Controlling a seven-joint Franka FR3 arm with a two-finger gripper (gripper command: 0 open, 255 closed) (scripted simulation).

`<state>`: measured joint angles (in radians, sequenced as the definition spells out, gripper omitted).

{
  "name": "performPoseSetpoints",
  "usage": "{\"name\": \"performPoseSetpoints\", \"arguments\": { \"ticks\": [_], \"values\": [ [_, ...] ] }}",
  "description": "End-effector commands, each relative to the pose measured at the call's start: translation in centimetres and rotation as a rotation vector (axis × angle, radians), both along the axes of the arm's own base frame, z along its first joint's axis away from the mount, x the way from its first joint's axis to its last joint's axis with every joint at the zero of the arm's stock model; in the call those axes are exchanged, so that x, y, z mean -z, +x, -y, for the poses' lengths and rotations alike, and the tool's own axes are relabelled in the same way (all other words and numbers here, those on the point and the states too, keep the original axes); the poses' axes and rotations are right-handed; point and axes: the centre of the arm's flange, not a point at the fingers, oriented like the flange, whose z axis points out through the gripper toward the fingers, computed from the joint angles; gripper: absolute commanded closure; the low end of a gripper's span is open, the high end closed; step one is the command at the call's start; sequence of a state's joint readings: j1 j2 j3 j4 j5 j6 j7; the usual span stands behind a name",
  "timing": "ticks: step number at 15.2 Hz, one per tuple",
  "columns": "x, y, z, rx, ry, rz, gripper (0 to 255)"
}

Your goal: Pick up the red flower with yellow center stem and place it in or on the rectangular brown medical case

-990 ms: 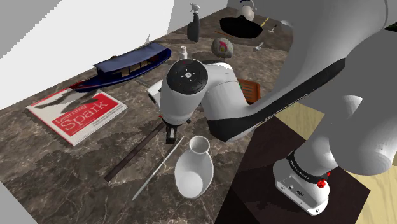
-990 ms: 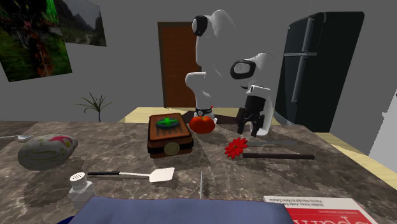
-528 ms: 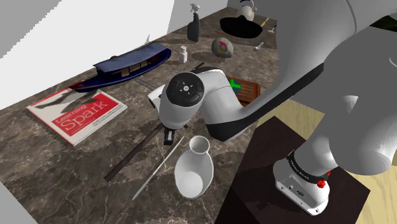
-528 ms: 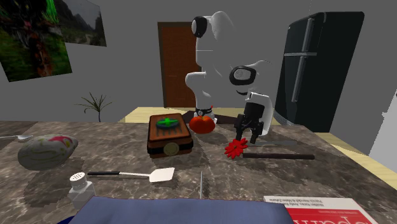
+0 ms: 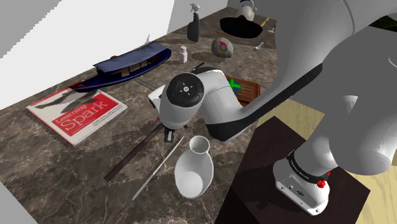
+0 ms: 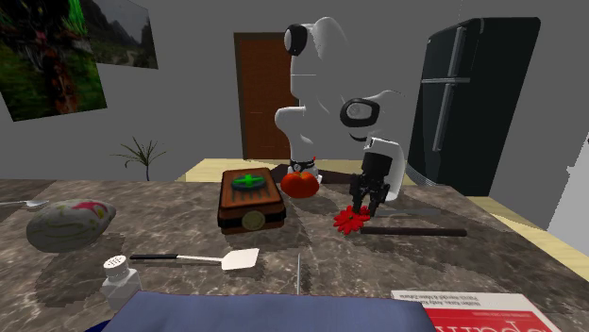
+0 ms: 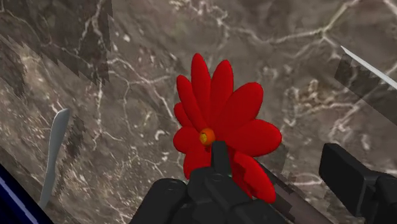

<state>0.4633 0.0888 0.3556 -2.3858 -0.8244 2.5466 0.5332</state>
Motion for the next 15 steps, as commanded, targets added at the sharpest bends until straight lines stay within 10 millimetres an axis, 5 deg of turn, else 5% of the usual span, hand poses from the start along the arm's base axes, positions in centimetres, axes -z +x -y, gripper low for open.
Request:
{"name": "performPoseSetpoints", "arguments": {
  "ticks": [1,9,15],
  "values": [
    [0.0,0.0,0.0,0.0,0.0,0.0,255],
    [0.0,0.0,0.0,0.0,0.0,0.0,255],
    [-3.2,0.0,0.0,0.0,0.0,0.0,255]
  ]
}}
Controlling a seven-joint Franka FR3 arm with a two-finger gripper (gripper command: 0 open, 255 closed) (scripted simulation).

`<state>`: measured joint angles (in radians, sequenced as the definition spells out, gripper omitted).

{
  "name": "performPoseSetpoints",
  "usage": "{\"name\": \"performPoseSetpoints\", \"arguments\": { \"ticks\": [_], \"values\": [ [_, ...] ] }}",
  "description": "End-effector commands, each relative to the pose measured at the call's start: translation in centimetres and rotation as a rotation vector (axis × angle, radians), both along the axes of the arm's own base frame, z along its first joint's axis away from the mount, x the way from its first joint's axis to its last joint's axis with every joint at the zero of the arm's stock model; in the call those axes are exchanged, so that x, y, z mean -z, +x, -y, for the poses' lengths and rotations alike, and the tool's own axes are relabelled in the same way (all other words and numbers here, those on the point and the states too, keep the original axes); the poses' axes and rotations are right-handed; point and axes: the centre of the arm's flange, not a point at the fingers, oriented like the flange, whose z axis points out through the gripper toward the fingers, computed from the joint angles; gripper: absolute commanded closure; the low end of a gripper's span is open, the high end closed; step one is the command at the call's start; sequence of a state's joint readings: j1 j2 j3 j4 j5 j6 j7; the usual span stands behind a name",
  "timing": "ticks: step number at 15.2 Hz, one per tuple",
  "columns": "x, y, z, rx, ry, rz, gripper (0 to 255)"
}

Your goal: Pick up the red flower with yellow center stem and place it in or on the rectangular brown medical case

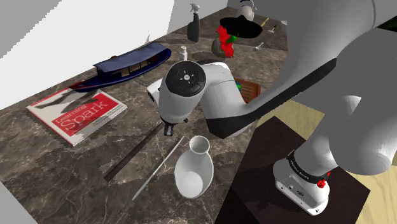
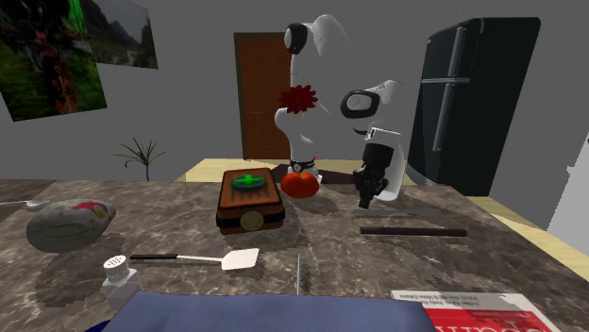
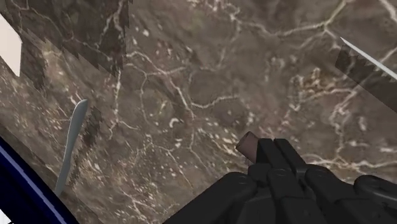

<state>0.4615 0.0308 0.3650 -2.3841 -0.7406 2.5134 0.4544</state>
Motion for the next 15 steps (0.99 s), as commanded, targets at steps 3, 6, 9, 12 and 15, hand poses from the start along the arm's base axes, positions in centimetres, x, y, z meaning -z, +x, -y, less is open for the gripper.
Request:
{"name": "performPoseSetpoints", "arguments": {
  "ticks": [3,6,9,12,15],
  "values": [
    [-1.1,0.0,0.7,0.007,-0.009,-0.016,0],
    [-4.4,0.1,2.6,0.029,-0.035,-0.064,0],
    [-7.7,0.3,4.4,0.051,-0.062,-0.111,0],
    [-11.1,0.6,6.2,0.074,-0.088,-0.159,0],
    [-14.5,1.1,7.8,0.096,-0.115,-0.207,0]
  ]
}}
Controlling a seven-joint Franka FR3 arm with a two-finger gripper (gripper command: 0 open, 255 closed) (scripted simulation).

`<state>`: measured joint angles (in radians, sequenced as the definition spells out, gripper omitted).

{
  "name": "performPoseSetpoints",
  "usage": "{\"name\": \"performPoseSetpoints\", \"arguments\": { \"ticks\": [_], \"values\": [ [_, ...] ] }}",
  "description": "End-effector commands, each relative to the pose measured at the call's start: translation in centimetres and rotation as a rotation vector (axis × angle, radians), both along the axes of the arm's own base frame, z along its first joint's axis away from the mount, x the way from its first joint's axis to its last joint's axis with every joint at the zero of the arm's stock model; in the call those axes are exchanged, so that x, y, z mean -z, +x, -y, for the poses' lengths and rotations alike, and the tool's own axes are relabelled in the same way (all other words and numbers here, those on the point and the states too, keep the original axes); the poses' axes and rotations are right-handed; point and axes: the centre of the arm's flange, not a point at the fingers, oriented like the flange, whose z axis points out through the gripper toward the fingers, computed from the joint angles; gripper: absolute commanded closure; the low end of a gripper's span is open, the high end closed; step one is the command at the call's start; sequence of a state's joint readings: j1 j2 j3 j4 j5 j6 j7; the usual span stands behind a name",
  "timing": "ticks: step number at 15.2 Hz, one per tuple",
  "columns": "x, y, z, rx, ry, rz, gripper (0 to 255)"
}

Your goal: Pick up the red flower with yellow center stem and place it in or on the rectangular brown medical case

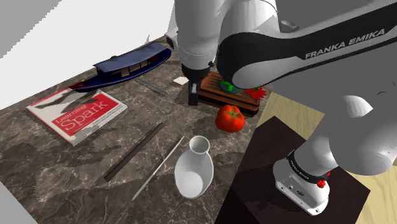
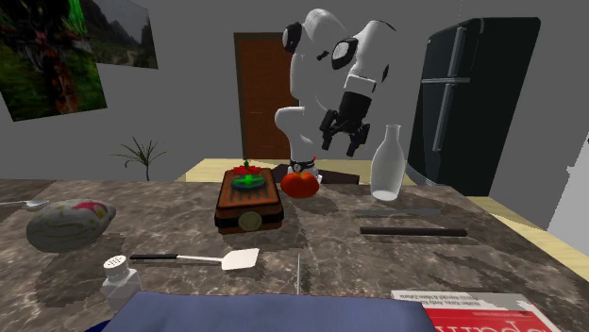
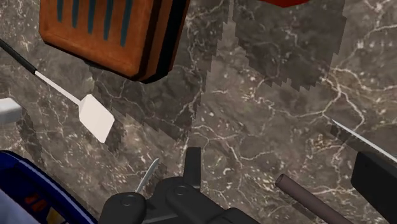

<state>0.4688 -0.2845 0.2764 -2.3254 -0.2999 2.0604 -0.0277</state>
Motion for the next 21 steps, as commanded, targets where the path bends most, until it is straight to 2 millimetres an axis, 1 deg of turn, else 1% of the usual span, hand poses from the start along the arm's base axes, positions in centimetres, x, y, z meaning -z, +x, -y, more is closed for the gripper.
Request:
{"name": "performPoseSetpoints", "arguments": {
  "ticks": [1,8,16,21],
  "values": [
    [-2.0,0.3,1.3,0.014,-0.02,-0.037,0],
    [-10.1,1.9,4.9,0.066,-0.081,-0.149,0],
    [-19.1,4.6,8.4,0.124,-0.151,-0.274,0],
    [-16.6,4.5,9.4,0.124,-0.151,-0.274,0]
  ]
}}
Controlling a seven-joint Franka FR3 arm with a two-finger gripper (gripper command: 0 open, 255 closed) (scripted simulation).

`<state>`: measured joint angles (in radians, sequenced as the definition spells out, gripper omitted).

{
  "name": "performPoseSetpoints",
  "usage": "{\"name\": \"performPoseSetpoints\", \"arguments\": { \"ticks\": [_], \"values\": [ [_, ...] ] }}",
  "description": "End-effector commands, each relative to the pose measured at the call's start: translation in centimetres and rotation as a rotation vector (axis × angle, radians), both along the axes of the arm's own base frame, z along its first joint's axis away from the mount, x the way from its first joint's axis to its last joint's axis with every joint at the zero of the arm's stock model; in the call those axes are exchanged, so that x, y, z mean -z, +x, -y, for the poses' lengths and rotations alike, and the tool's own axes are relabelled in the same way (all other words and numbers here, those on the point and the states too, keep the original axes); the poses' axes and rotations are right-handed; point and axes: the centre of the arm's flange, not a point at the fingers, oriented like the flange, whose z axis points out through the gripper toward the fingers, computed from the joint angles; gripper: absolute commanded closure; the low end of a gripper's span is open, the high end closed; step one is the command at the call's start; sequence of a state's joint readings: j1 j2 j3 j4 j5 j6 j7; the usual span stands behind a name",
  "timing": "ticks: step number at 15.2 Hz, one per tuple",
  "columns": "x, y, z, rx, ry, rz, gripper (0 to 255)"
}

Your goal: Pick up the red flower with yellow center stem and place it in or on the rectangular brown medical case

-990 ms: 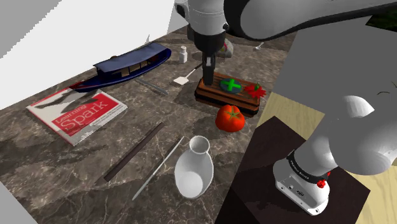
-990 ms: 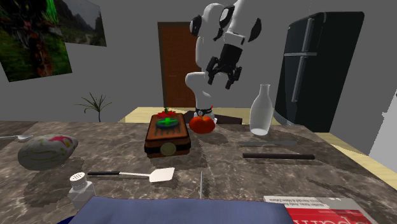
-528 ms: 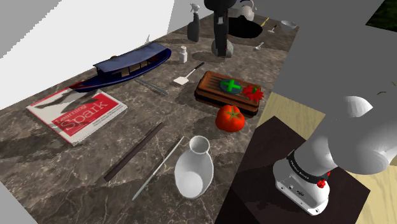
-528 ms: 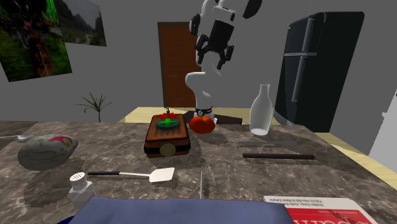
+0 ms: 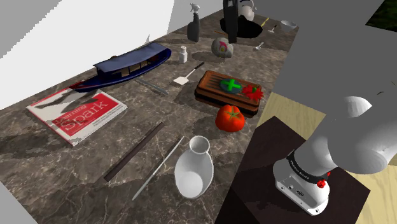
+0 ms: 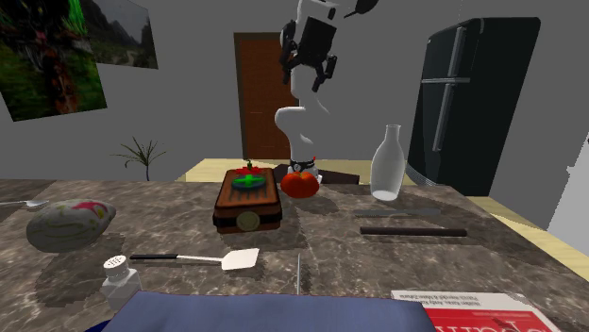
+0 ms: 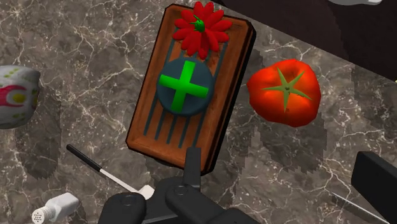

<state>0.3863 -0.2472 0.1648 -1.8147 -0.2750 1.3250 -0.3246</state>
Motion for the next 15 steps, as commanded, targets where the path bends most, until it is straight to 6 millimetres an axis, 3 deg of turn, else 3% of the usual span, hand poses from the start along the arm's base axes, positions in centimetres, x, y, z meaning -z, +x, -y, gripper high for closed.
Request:
{"name": "performPoseSetpoints", "arguments": {
  "ticks": [1,3,11,12,15],
  "values": [
    [0.94,-0.13,0.37,0.0,0.0,-0.001,0],
    [1.7,-0.18,0.69,0.0,0.0,-0.001,0],
    [1.7,-0.18,0.69,0.0,0.0,-0.001,0],
    [1.7,-0.18,0.69,0.0,0.0,-0.001,255],
    [1.7,-0.18,0.69,0.0,0.0,-0.001,255]
  ]
}}
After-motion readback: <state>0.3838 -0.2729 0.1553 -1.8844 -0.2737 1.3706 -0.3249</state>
